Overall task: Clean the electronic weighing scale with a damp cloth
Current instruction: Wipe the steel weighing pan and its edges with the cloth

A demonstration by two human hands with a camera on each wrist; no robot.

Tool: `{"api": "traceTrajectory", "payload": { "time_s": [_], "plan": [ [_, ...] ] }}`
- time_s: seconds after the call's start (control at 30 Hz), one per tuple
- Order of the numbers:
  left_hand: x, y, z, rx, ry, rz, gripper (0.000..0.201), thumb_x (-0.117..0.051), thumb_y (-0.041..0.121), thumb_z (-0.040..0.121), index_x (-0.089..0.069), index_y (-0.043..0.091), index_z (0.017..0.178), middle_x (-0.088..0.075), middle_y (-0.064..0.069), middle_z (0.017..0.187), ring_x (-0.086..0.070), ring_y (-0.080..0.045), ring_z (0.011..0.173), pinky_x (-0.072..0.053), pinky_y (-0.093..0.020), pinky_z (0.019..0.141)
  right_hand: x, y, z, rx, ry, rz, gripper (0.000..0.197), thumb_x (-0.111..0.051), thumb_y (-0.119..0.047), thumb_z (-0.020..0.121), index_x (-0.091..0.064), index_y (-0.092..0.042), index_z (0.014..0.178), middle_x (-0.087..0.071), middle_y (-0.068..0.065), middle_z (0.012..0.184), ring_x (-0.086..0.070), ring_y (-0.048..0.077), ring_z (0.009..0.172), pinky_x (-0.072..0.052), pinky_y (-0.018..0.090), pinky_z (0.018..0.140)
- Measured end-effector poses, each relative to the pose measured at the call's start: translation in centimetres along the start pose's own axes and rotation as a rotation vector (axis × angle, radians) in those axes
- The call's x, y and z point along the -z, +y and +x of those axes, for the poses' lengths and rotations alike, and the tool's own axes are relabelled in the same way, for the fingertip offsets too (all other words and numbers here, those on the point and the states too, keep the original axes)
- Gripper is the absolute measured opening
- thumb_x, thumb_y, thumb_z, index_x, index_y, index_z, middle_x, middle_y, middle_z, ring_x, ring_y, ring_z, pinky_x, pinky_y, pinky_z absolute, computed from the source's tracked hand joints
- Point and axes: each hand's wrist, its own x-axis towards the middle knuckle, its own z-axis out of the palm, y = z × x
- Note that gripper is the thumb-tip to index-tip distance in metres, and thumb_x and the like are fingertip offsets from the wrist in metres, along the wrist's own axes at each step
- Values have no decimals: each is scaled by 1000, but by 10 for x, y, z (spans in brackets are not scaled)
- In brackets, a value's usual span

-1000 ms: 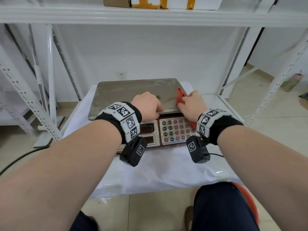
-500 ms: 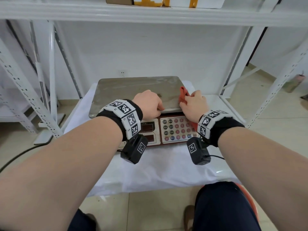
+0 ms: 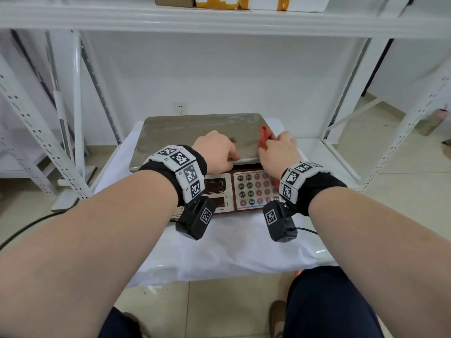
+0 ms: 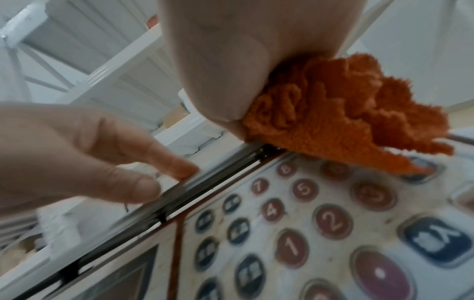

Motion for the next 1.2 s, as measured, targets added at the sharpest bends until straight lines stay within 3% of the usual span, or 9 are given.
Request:
{"api": "traceTrajectory", "payload": {
  "time_s": [0.13, 0.23, 0.4, 0.47, 0.6, 0.8, 0.87, 1.03, 1.2],
  "plan": [
    [-1, -1, -1, 15, -18, -1, 33, -59, 25, 88, -64, 28, 120, -62, 2, 124, -47, -21, 123, -43, -40, 101, -2, 7, 9, -167, -2, -43, 37, -33, -22, 97, -50, -2, 123, -41, 21, 127, -38, 33, 117, -32, 38, 96],
    [0, -1, 1, 19, -21, -21, 31, -60, 25, 87, -66, 28, 118, -63, 4, 122, -47, -20, 123, -42, -40, 102, -9, -6, 9, -122, -32, 28, 40, -35, -18, 89, -48, -7, 125, -39, 16, 130, -33, 33, 119, -32, 39, 87],
    [3, 0, 1, 22, -30, -23, 32, -59, 25, 87, -65, 27, 118, -64, 4, 121, -48, -19, 123, -42, -40, 102, 0, -10, -3, 12, -77, 34, 37, -32, -17, 97, -53, -2, 123, -42, 18, 129, -33, 33, 119, -29, 41, 102],
    [4, 0, -1, 18, -34, -21, 34, -59, 24, 87, -64, 27, 120, -63, 4, 123, -48, -18, 123, -42, -39, 102, -2, 0, 8, -44, -57, 46, 35, -33, -15, 97, -57, -1, 119, -47, 17, 127, -34, 33, 119, -29, 41, 101],
    [3, -1, -2, 17, -51, -21, 35, -59, 25, 88, -62, 27, 123, -61, 4, 125, -45, -19, 126, -42, -40, 103, -3, 4, 14, -214, -25, 20, 38, -36, -25, 94, -55, -7, 121, -37, 16, 130, -34, 32, 121, -32, 39, 99],
    [6, -1, 0, 7, -53, -33, 34, -61, 25, 87, -64, 26, 120, -63, 5, 124, -51, -17, 121, -43, -37, 102, -5, -13, 8, 48, -141, 47, 26, -35, -22, 91, -54, -14, 107, -37, 14, 128, -33, 32, 118, -31, 43, 101],
    [7, 0, 0, 2, -56, -39, 33, -61, 25, 87, -64, 25, 120, -63, 5, 123, -52, -16, 120, -43, -35, 102, -2, -7, 10, 40, -125, 3, 32, -34, -27, 94, -55, -15, 114, -38, 12, 128, -33, 31, 119, -32, 43, 99],
    [8, 0, -2, -5, -53, -59, 32, -60, 24, 87, -65, 24, 119, -64, 4, 122, -54, -16, 118, -43, -34, 102, -4, 4, 18, -196, -93, -24, 38, -32, -27, 90, -53, -15, 119, -42, 11, 130, -33, 33, 121, -33, 45, 96],
    [7, -1, 0, -3, -44, -81, 28, -60, 26, 88, -68, 25, 115, -66, 5, 119, -56, -16, 116, -41, -30, 101, -5, -4, 11, -104, -67, -55, 35, -38, -23, 90, -50, -22, 123, -35, 8, 129, -33, 31, 121, -33, 43, 94]
  ]
}}
